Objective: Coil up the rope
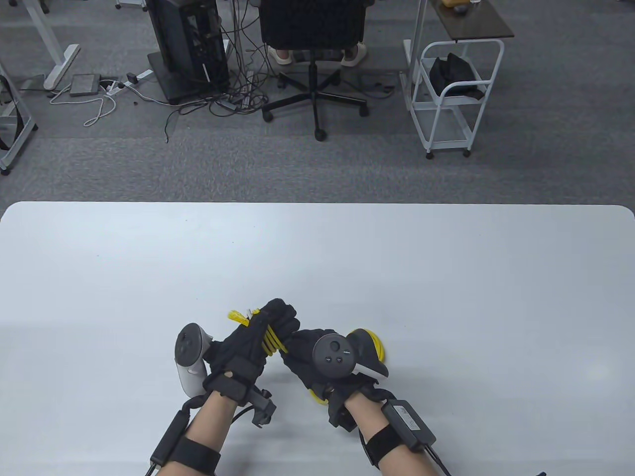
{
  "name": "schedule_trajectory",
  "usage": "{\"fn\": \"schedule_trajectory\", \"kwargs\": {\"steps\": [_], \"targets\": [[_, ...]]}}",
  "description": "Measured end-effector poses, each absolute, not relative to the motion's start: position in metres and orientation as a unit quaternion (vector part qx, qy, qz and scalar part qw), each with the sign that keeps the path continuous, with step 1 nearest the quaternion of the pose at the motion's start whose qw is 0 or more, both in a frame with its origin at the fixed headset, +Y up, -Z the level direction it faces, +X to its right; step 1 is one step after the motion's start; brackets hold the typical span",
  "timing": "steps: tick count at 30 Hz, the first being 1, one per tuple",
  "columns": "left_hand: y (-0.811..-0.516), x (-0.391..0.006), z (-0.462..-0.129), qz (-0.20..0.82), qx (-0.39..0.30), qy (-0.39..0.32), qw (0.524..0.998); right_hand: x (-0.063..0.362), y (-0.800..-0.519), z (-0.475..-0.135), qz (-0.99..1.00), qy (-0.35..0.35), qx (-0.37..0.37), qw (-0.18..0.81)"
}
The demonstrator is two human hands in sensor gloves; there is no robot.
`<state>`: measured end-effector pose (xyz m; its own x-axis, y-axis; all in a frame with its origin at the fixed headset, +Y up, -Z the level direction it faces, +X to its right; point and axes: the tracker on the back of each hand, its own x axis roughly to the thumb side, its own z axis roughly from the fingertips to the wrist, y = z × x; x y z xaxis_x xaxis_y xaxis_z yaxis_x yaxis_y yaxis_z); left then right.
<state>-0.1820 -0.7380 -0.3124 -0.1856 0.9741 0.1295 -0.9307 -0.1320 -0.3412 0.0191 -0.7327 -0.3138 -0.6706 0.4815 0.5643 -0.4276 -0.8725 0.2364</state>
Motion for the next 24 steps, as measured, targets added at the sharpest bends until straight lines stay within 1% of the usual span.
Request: {"fn": "schedule_trajectory", "kwargs": {"steps": [10,14,20,24], "targets": [[-0.738,-0.177,-0.313,0.744,-0.079,-0.187,0.637,0.029,-0.733,-0.32,0.922,0.046,0.295,0.248],[-0.739,-0.172,-0.313,0.732,-0.11,-0.203,0.641,0.038,-0.732,-0.324,0.93,0.036,0.277,0.237],[-0.741,-0.164,-0.315,0.684,-0.173,-0.229,0.671,0.052,-0.725,-0.329,0.934,0.017,0.256,0.25],[-0.743,-0.162,-0.316,0.661,-0.197,-0.235,0.685,0.057,-0.722,-0.331,0.933,0.009,0.249,0.26]]}}
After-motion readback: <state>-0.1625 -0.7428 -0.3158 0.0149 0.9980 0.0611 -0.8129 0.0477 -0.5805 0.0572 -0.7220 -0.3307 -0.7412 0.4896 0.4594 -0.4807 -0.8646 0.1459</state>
